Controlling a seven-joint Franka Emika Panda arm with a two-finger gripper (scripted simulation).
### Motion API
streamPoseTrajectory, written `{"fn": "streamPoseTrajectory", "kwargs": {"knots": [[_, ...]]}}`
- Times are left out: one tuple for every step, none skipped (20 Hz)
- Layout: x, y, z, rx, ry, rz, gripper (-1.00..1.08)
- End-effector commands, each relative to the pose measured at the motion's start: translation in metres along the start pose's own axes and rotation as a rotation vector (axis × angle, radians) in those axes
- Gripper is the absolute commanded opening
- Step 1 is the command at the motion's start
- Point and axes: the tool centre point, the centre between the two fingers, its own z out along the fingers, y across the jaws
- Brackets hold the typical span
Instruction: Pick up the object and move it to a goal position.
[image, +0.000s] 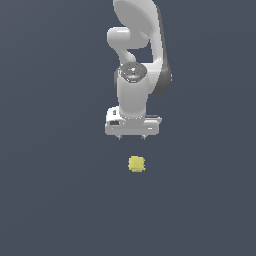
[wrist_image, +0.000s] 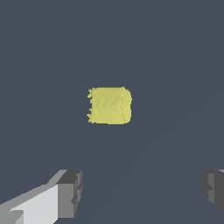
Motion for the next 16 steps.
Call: {"fn": "streamPoseTrajectory", "kwargs": {"knots": [[0.0,0.0,0.0,0.0,0.0,0.0,1.0],[0.0,0.0,0.0,0.0,-0.001,0.0,1.0],[-0.001,0.0,0.001,-0.001,-0.003,0.0,1.0],[-0.002,0.001,0.002,-0.001,-0.007,0.0,1.0],[-0.003,0.001,0.004,-0.002,-0.012,0.001,1.0],[-0.004,0.001,0.006,-0.003,-0.018,0.001,1.0],[-0.006,0.002,0.008,-0.004,-0.025,0.002,1.0],[-0.007,0.002,0.01,-0.005,-0.03,0.002,1.0],[-0.008,0.003,0.011,-0.006,-0.034,0.002,1.0],[-0.009,0.003,0.012,-0.007,-0.037,0.003,1.0],[-0.009,0.003,0.012,-0.007,-0.037,0.003,1.0],[-0.009,0.003,0.012,-0.007,-0.037,0.003,1.0],[-0.009,0.003,0.012,-0.006,-0.036,0.003,1.0],[-0.009,0.003,0.012,-0.006,-0.036,0.003,1.0],[-0.008,0.003,0.012,-0.006,-0.036,0.003,1.0],[-0.008,0.003,0.012,-0.006,-0.036,0.003,1.0]]}}
